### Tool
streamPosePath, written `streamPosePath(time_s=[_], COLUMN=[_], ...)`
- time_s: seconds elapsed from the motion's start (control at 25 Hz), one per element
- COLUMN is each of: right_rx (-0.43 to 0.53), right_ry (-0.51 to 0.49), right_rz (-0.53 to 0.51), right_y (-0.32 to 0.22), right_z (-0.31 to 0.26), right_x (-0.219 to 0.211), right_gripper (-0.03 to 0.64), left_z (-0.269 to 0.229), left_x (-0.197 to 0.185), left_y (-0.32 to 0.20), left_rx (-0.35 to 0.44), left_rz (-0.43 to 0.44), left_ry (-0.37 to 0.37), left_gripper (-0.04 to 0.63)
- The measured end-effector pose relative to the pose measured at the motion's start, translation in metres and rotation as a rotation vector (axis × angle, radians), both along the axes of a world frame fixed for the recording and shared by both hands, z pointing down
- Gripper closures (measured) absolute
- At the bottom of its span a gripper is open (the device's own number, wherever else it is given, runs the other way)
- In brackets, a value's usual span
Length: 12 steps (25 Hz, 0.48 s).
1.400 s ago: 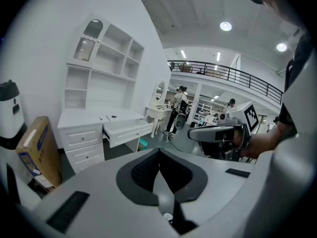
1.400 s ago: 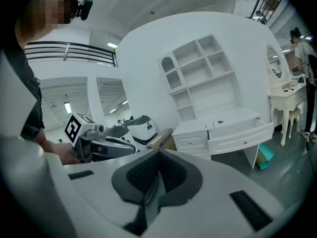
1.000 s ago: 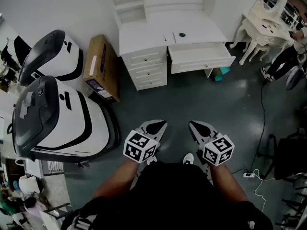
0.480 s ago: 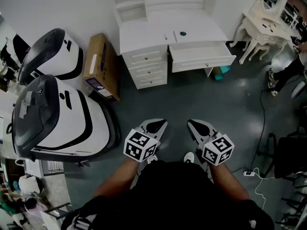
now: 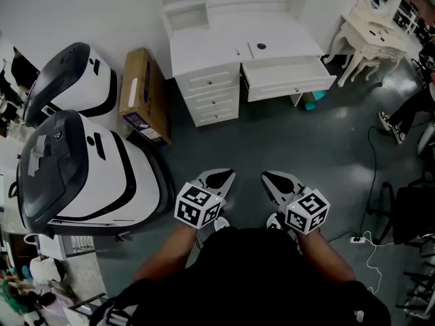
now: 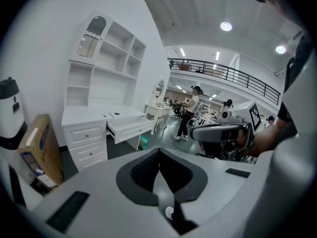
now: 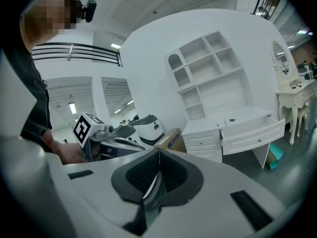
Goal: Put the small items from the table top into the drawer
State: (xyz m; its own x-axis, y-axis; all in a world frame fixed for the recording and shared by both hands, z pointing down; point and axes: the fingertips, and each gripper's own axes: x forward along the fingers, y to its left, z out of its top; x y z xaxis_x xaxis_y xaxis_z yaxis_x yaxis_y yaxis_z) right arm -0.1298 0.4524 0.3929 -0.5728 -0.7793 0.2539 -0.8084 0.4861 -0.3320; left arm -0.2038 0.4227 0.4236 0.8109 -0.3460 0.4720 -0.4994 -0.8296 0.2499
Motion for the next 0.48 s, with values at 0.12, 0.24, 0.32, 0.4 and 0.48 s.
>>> streamPosePath(time_s=[0.12, 0.24, 0.32, 0.4, 0.48], right_rx=[-0.002, -0.001, -0.001, -0.002, -0.009], right_ry=[0.008, 0.006, 0.003, 0.0, -0.003], right_rz=[0.016, 0.042, 0.062, 0.083, 0.103], right_y=[-0.005, -0.009, -0.01, -0.01, -0.01], right_z=[0.001, 0.0, -0.001, 0.0, 0.003], right_x=[-0.014, -0.027, -0.034, -0.04, -0.044], right_gripper=[0.592, 0.592, 0.592, 0.592, 0.592], left_z=[0.002, 0.007, 0.009, 0.009, 0.01], left_x=[-0.018, -0.036, -0.044, -0.051, -0.056], left_y=[-0.006, -0.01, -0.012, -0.012, -0.012], left_rx=[-0.003, -0.016, -0.02, -0.017, -0.01], left_rz=[-0.001, 0.0, 0.01, 0.026, 0.04], left_ry=[0.007, 0.006, 0.005, 0.008, 0.007], left_gripper=[0.586, 0.586, 0.586, 0.586, 0.585])
